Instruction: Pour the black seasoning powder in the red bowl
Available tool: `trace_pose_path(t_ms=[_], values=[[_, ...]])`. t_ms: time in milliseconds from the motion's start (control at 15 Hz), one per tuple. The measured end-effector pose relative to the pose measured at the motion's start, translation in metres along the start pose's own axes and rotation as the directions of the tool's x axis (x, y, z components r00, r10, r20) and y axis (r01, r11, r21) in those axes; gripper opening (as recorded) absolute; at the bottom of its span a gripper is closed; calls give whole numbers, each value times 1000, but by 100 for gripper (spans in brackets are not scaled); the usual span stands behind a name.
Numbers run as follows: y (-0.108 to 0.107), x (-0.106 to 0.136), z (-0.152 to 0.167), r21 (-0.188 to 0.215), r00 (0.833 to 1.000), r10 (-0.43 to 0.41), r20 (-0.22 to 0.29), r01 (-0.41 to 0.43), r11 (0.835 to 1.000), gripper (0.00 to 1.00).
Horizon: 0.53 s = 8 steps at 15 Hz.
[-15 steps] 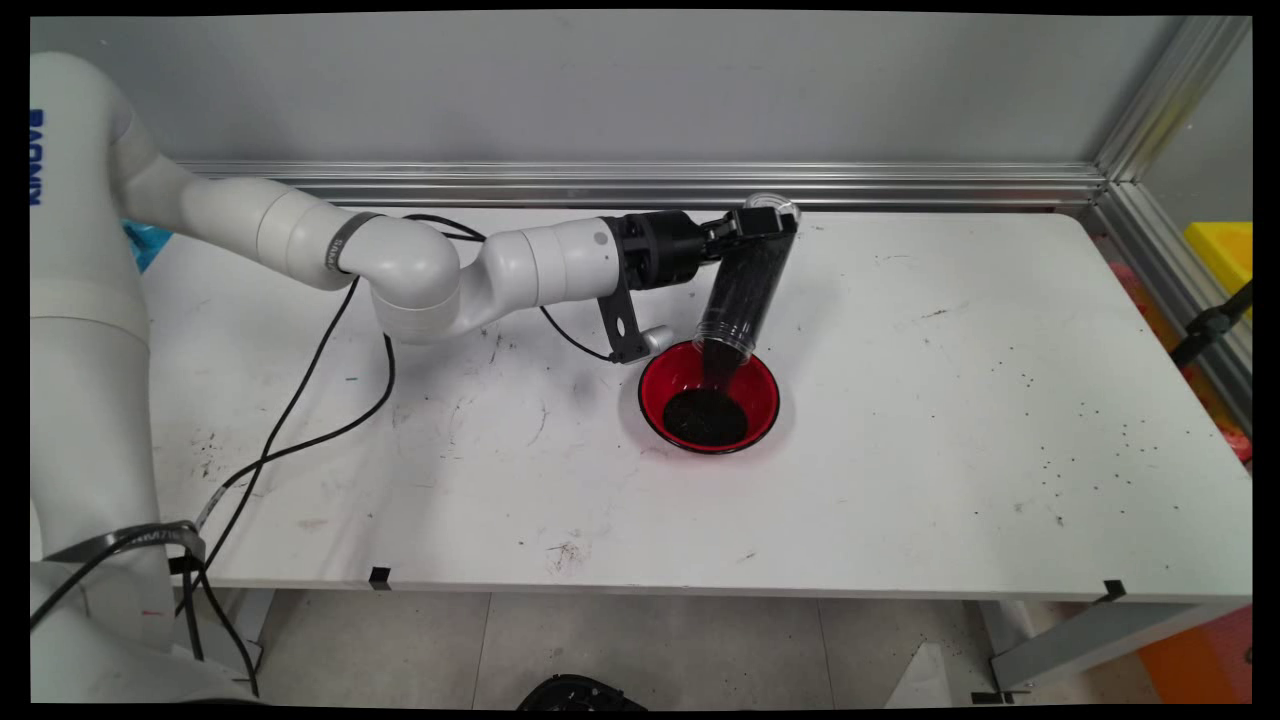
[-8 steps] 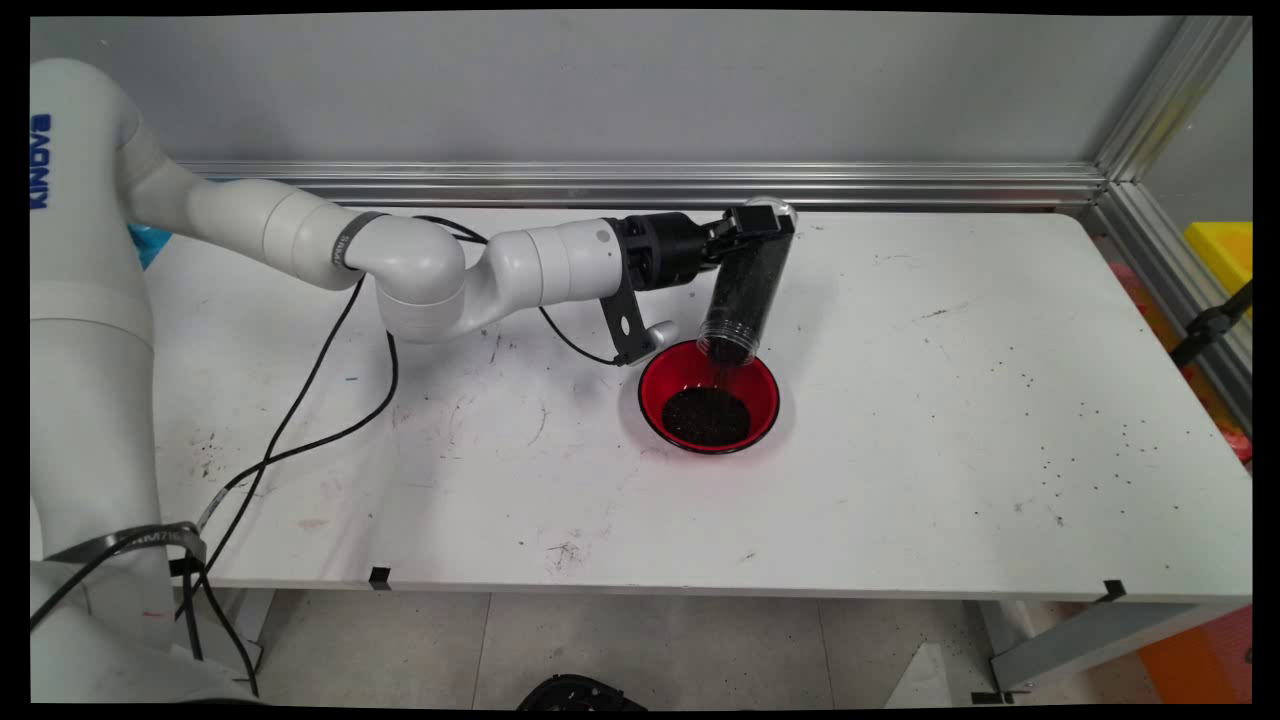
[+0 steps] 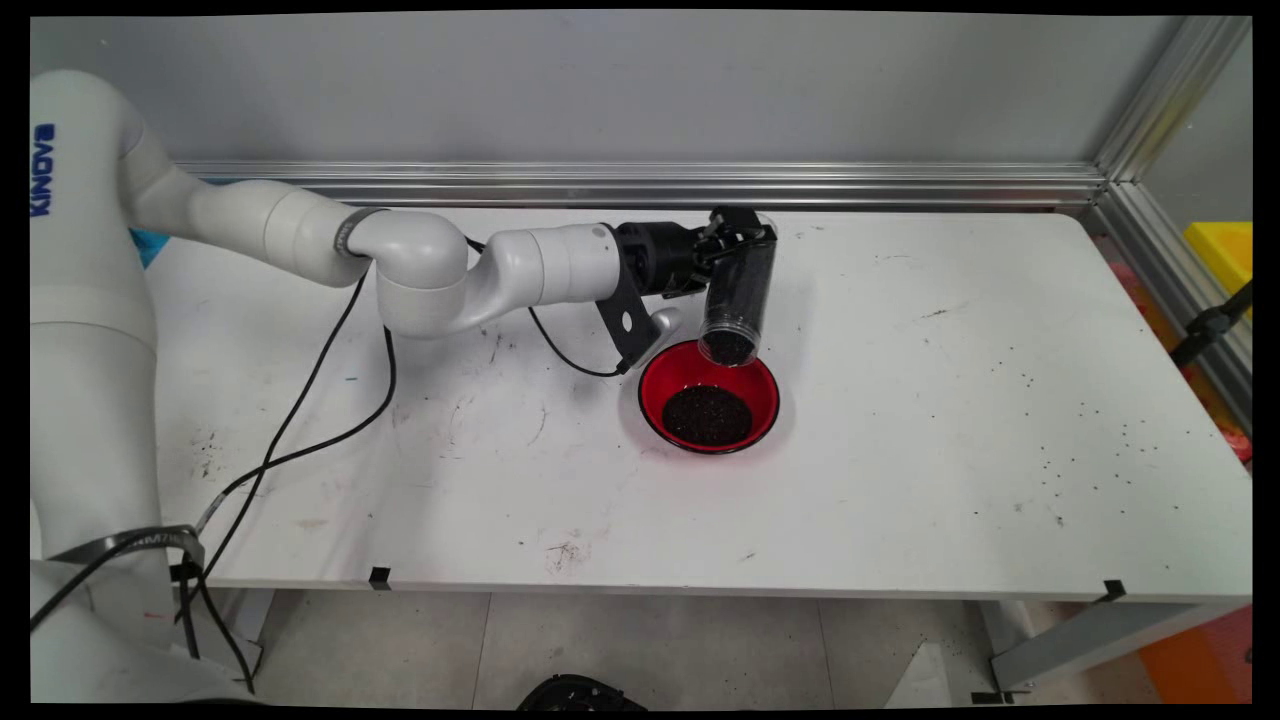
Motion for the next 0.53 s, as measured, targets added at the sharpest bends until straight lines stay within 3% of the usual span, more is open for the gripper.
trace_pose_path(t_ms=[333,533], values=[[-7,-11,-6,-62,981,-194,2,194,979,0],[-13,-19,-10,-89,953,-302,7,301,949,0]])
